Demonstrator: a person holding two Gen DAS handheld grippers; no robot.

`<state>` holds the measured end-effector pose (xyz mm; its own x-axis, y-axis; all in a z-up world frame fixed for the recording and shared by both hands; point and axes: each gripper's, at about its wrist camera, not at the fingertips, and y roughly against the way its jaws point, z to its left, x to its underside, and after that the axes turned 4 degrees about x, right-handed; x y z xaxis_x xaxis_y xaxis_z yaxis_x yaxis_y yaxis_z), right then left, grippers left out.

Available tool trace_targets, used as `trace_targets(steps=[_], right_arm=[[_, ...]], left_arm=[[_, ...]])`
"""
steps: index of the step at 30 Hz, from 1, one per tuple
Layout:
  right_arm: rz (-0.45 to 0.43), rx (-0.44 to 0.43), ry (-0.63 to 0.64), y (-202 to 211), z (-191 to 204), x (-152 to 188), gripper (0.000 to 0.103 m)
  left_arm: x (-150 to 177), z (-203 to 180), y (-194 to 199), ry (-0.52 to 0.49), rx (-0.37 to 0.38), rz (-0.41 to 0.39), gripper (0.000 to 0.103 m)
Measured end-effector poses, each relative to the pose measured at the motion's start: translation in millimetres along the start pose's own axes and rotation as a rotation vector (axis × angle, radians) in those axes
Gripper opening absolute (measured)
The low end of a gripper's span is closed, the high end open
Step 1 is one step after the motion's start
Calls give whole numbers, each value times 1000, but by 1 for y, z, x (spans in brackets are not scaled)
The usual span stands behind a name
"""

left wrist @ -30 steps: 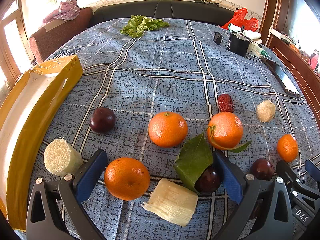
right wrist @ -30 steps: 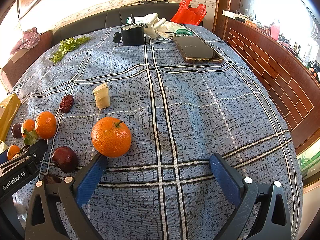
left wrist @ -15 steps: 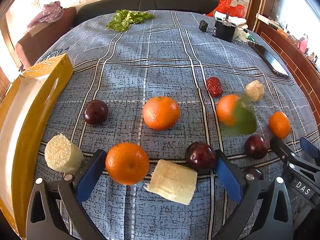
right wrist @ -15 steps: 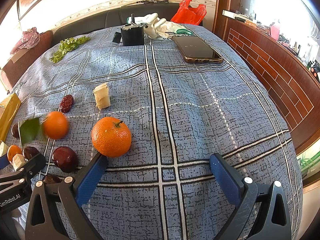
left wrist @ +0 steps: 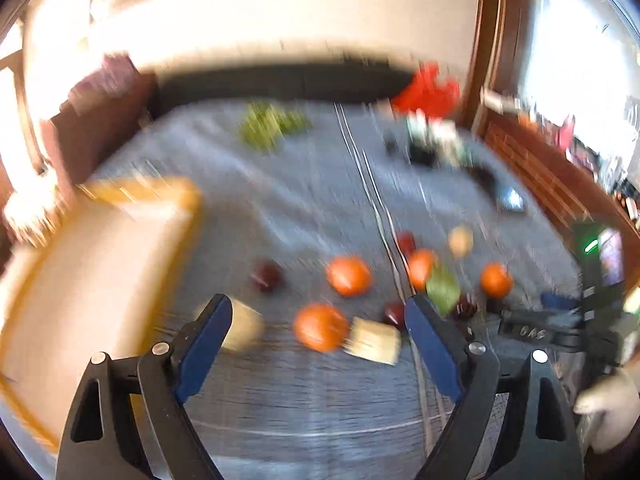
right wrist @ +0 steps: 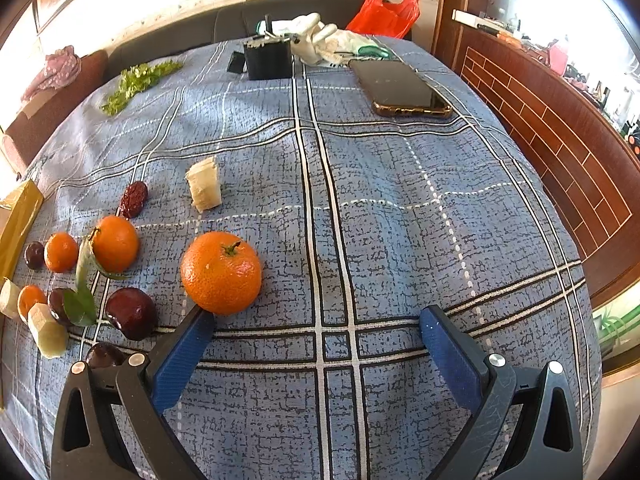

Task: Organize fruits
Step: 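Raise both tools and move them toward the white slices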

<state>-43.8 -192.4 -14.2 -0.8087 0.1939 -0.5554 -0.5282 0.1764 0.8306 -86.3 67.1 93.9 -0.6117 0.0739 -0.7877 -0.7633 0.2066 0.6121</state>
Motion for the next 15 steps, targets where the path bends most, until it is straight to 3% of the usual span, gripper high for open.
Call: trace_targets(steps=[2, 4, 5, 7, 11, 15], right_arm=[[-3, -3, 3, -1, 0, 1, 103], [-6, 0, 4, 2, -1, 2, 99], [-18, 19, 3, 8, -2, 3, 88], [-58, 26, -15, 26, -6, 7, 79], [-167, -54, -42, 74, -10, 19, 80], [-198, -146, -10, 93, 6, 27, 80]], left_arm=[[-6, 13, 43, -38, -81, -149, 88], [-6, 25, 71, -77, -150, -242, 93], [-7, 33, 81, -79, -187, -257, 93], [-8, 49, 94, -63, -213, -265, 93], [-2, 78, 103, 21, -161, -289, 93], [10, 89, 91, 77, -129, -251, 93]])
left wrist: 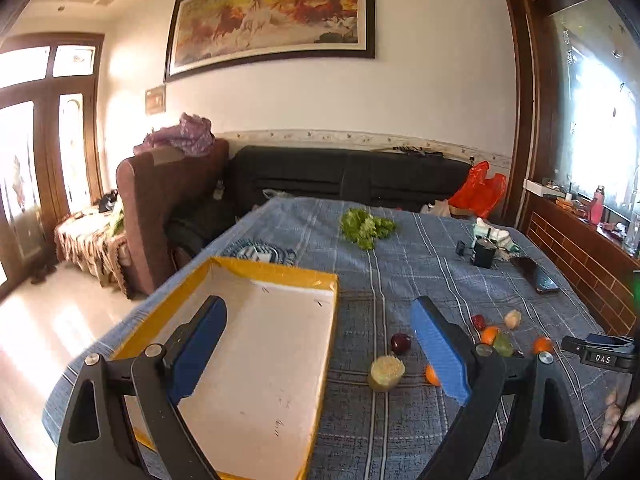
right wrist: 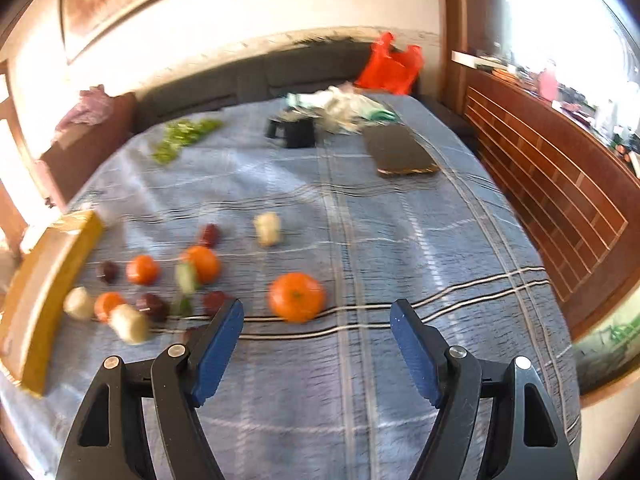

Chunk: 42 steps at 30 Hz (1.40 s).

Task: Organize fruits
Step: 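Raise both tools and move them toward the white slices, then grasp the round white slice with the left gripper while the right gripper grasps the pale chunk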

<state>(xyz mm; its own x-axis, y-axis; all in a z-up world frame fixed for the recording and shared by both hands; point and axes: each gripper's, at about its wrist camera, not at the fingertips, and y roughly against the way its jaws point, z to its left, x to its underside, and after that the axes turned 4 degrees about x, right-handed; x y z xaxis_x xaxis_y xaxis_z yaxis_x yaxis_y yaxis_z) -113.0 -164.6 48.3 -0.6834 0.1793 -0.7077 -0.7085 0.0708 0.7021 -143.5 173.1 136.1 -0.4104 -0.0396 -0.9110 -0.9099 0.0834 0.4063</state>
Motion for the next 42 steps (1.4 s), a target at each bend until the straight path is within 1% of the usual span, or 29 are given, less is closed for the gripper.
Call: trace_targets(steps=[2, 4, 5, 6, 7, 8, 11, 13, 15, 20, 22, 24, 26, 30, 35, 40, 41, 42], right_arm=[[7, -105, 22, 1, 20, 1, 80], [17, -190, 48, -2, 40, 3, 80], [19, -223, 64, -3, 50, 5, 80], [23, -260, 89, -6, 63, 7, 79], [31, -287, 121, -11, 78, 9, 76], [37, -303, 148, -15, 90, 12, 73], [60, -318, 222, -32, 120, 19, 72], [82, -319, 242, -44, 129, 22, 71], [96, -318, 257, -55, 135, 24, 70], [51, -310, 308, -56, 144, 24, 71], [28, -283, 345, -54, 148, 28, 70], [13, -282, 375, -51, 151, 32, 70], [2, -278, 383, -49, 149, 33, 66], [13, -322, 342, -51, 139, 29, 64], [37, -356, 314, -53, 131, 28, 64], [36, -360, 315, -53, 132, 29, 66], [37, -368, 309, -53, 131, 28, 66], [41, -377, 305, -53, 130, 28, 66]], left_arm=[[7, -1, -7, 1, 33, 36, 91], [12, -3, -12, -10, 71, 76, 77], [15, -2, -15, -14, 92, 103, 61], [16, -2, -20, -11, 112, 136, 49], [18, -2, -24, -3, 127, 156, 48], [20, -1, -28, 12, 140, 175, 47], [25, 1, -35, 31, 164, 206, 47], [28, 0, -38, 25, 180, 226, 49], [29, -1, -42, 24, 205, 241, 54], [34, -9, -63, 22, 263, 308, 55], [37, -17, -74, 1, 273, 346, 55], [38, -23, -83, -28, 275, 375, 55], [40, -32, -93, -73, 278, 406, 55], [43, -45, -114, -134, 276, 452, 55], [50, -52, -144, -153, 261, 527, 54], [58, -62, -160, -188, 255, 565, 54], [60, -63, -162, -198, 245, 569, 52], [62, -63, -162, -207, 233, 573, 47]])
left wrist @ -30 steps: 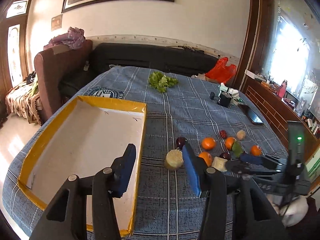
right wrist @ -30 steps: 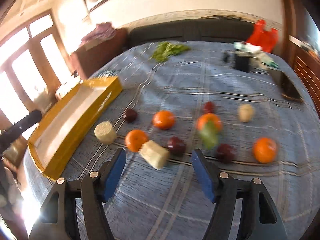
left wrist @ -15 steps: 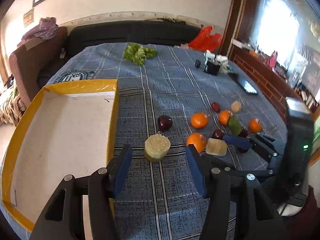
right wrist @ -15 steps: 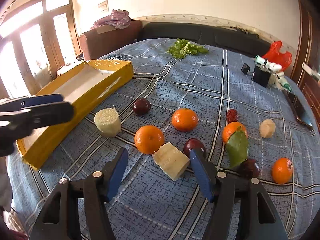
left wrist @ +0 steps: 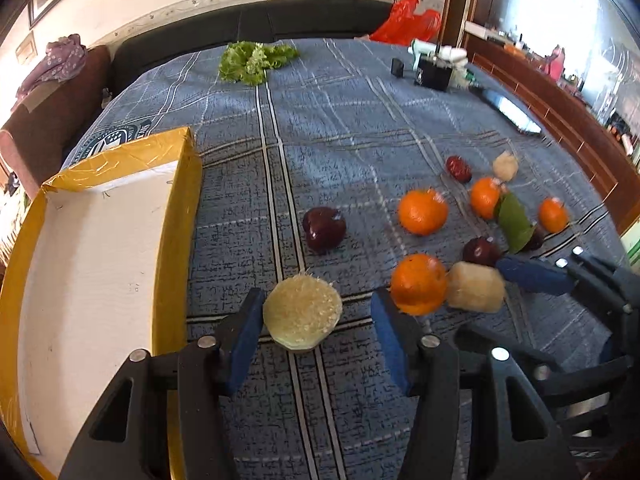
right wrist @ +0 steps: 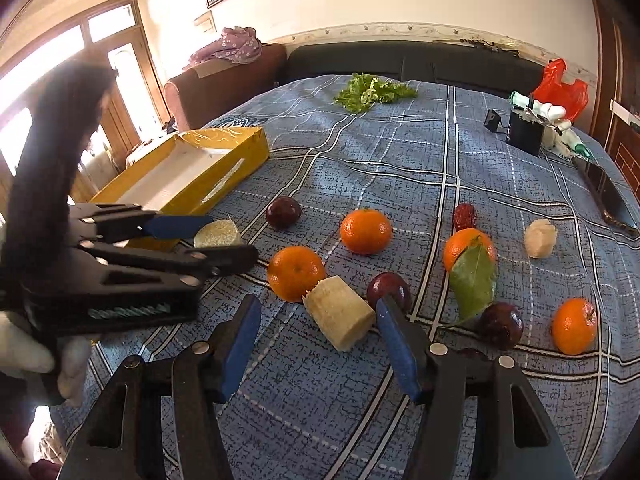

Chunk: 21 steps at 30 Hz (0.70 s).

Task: Organize fruits
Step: 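Grasp the round white slice with the left gripper while the right gripper grasps the pale chunk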

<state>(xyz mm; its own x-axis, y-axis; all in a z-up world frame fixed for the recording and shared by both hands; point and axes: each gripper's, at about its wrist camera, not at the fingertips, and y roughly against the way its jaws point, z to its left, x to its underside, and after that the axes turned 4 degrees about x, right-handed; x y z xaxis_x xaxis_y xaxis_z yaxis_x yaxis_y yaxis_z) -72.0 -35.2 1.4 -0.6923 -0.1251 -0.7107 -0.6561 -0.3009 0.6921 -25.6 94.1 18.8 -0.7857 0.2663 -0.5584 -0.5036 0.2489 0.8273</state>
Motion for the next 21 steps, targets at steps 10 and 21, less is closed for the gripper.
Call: trace_targets(steps=[10, 21], right_arm=[[-14, 24, 18, -3, 3, -1, 67], [-8, 60, 51, -5, 9, 1, 68]], left_arm=[[4, 1, -12, 28, -49, 13, 40], [19, 6, 40, 141, 19, -118, 36]])
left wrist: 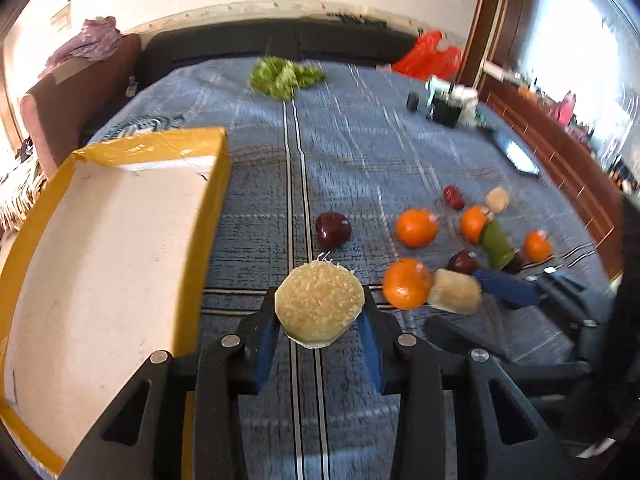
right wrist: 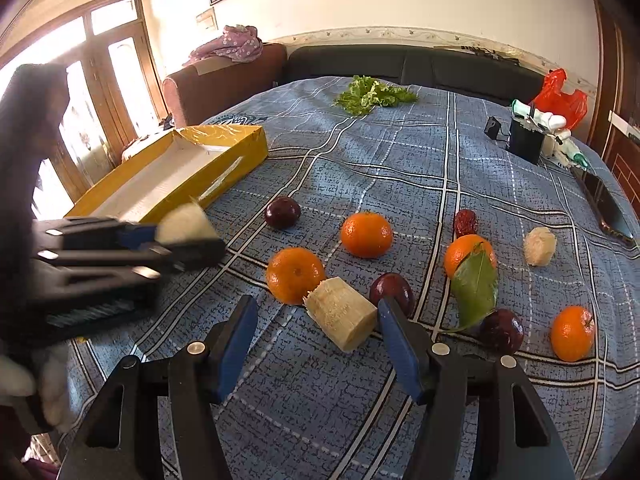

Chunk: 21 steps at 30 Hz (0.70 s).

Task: Organize fruits
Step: 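Grasp the round white slice with the left gripper while the right gripper grasps the pale chunk, then carry both held pieces into the yellow tray and open both grippers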

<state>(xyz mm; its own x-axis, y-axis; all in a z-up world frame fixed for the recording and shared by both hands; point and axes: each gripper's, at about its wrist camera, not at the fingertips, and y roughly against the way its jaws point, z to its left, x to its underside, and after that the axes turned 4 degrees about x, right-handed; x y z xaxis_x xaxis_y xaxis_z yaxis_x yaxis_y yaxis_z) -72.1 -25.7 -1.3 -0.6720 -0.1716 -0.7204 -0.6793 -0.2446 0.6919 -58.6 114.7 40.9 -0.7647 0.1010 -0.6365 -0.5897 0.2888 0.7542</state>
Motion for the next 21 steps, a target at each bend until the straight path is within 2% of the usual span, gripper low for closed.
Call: trace_targets(steps=[3, 5, 6, 10, 12, 16, 20, 21], right_arm=[[6, 54, 31, -1, 7, 0, 64], [10, 138, 77, -2, 13, 1, 44], [14, 171, 99, -3, 16, 1, 40], [52, 167, 116, 1, 13, 1, 33], [70, 97, 73, 10, 7, -1, 33], [63, 45, 63, 29, 8, -1, 34], [90, 91, 74, 15, 10, 1, 34], [93, 97, 62, 10, 10, 2, 37]], left_arm=[[4, 6, 21, 23, 4, -37, 36], [8, 14, 36, 42, 5, -62, 36], [10, 18, 43, 52, 2, -73, 36], [20, 40, 68, 97, -10, -120, 36], [24, 50, 79, 118, -12, -138, 36], [32, 70, 95, 159, -18, -170, 36], [39, 82, 104, 189, -11, -185, 36], [40, 82, 104, 193, -8, -186, 36]])
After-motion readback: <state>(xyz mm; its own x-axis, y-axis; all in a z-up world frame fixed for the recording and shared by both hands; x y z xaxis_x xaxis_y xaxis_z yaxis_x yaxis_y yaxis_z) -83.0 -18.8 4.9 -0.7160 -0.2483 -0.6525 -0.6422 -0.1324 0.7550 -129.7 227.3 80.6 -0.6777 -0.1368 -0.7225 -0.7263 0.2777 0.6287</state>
